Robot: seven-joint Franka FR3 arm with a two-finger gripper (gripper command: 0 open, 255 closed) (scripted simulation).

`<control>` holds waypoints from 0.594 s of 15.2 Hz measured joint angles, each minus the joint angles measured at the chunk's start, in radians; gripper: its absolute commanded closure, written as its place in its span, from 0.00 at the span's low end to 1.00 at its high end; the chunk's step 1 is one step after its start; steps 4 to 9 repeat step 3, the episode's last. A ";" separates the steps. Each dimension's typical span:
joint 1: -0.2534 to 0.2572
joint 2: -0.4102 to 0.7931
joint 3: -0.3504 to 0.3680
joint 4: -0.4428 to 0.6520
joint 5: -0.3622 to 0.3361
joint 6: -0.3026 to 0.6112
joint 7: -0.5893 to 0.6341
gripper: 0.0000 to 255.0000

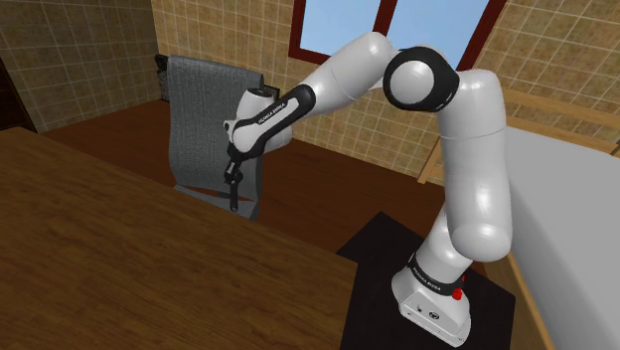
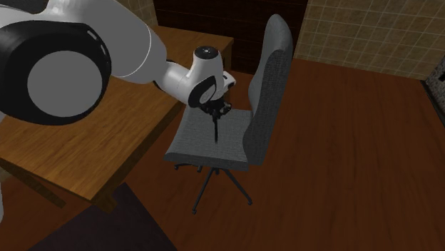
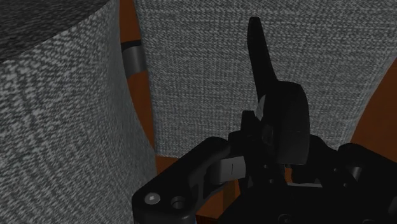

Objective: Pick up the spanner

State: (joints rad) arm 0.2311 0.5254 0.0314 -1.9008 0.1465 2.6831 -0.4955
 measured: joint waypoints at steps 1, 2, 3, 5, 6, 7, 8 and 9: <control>0.000 -0.011 -0.001 -0.004 -0.001 -0.007 0.001 1.00; 0.000 -0.020 -0.002 -0.002 -0.002 -0.018 0.002 1.00; 0.000 -0.025 -0.003 0.001 -0.003 -0.026 0.003 1.00; 0.000 -0.025 -0.003 0.001 -0.003 -0.026 0.003 1.00; 0.000 -0.025 -0.003 0.001 -0.003 -0.026 0.003 1.00; 0.000 -0.025 -0.003 0.001 -0.003 -0.026 0.003 1.00; 0.000 -0.025 -0.003 0.001 -0.003 -0.026 0.003 1.00; 0.000 -0.025 -0.003 0.001 -0.003 -0.026 0.003 1.00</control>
